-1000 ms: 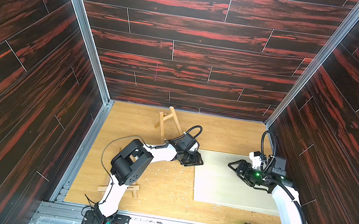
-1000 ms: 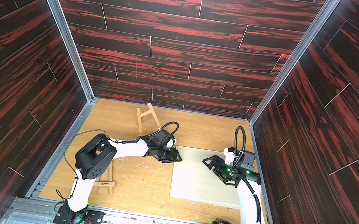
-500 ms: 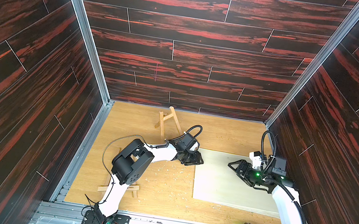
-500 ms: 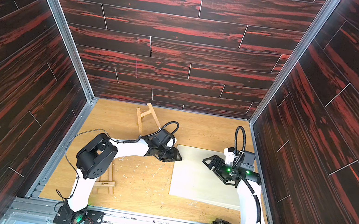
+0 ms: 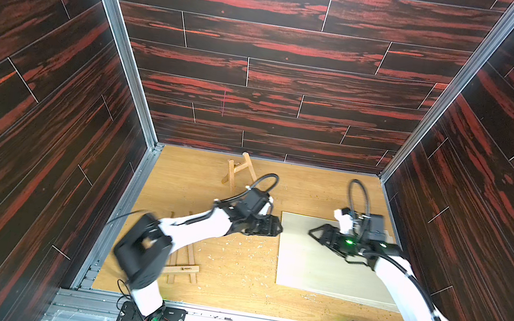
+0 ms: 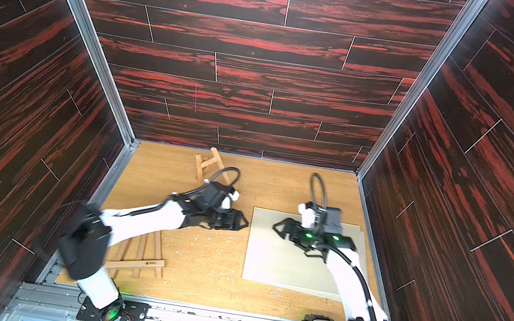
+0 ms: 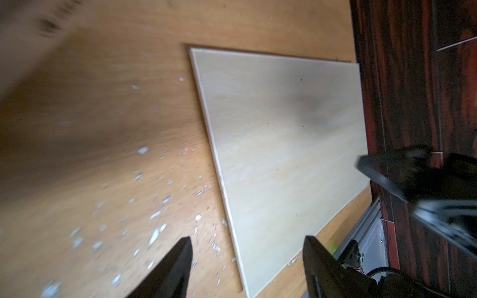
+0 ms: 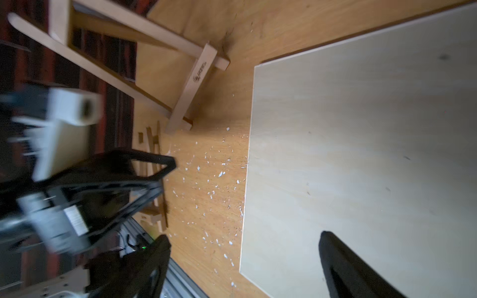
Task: Disassemble the easel
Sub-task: Place the drawing board on the drawing board, then pick up the easel at the center of the board.
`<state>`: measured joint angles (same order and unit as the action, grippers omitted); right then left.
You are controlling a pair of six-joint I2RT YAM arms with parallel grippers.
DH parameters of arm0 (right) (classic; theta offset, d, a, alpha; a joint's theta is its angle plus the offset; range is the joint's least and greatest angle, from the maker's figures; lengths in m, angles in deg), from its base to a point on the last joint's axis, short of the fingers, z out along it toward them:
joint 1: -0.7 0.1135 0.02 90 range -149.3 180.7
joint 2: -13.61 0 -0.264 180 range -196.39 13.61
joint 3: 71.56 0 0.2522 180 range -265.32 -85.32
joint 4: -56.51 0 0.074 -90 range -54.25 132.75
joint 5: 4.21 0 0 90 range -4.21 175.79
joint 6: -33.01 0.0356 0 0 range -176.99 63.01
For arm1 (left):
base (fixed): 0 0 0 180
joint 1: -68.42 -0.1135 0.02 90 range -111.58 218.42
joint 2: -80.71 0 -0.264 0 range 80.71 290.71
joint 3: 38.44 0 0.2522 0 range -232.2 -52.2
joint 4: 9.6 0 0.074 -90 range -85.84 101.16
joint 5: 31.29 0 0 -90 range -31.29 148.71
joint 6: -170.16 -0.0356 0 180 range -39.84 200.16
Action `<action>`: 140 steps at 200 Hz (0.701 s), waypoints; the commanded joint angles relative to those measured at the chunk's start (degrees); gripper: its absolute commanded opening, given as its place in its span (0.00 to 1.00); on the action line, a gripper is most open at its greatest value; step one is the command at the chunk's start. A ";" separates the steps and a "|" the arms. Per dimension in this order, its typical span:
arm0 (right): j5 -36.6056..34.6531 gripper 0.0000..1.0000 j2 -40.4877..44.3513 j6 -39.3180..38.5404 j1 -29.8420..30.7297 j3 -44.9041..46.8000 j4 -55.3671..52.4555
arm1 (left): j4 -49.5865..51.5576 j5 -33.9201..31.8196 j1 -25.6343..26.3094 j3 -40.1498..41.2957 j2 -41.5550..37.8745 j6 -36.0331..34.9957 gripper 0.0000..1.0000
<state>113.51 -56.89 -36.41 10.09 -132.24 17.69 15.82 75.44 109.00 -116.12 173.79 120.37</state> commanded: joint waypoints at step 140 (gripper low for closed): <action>-15.24 0.89 -42.44 -14.69 19.25 -35.48 19.16 | 20.77 -25.34 -11.50 25.97 -46.09 -2.06 0.90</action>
<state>99.46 -93.75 -47.38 28.10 -162.62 37.63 32.65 52.84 98.71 -92.21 130.95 118.51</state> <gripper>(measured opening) 0.899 0.897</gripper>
